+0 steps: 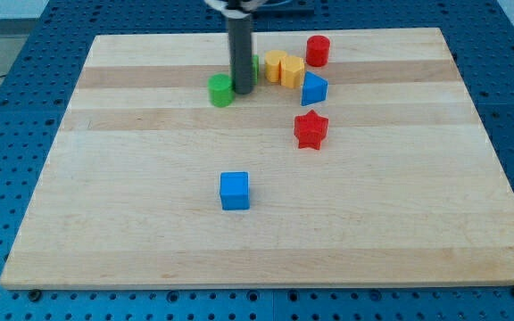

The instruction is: Slightly push the blue cube towards top

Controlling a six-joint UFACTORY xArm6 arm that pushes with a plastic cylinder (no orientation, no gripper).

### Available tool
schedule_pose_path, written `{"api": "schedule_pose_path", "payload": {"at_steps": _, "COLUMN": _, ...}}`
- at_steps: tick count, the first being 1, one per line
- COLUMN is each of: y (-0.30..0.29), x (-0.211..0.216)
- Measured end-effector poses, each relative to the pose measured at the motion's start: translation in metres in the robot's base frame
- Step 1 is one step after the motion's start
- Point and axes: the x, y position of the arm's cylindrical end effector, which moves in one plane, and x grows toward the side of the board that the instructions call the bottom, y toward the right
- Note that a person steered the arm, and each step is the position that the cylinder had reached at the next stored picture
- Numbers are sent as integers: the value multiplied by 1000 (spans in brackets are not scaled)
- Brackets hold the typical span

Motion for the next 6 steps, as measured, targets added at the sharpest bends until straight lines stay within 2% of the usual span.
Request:
{"api": "schedule_pose_path", "payload": {"at_steps": 1, "y": -18, "x": 12}}
{"api": "schedule_pose_path", "payload": {"at_steps": 2, "y": -40, "x": 48}}
{"api": "schedule_pose_path", "payload": {"at_steps": 4, "y": -53, "x": 171}}
{"api": "schedule_pose_path", "payload": {"at_steps": 5, "y": -49, "x": 216}}
{"api": "schedule_pose_path", "payload": {"at_steps": 6, "y": -12, "x": 222}}
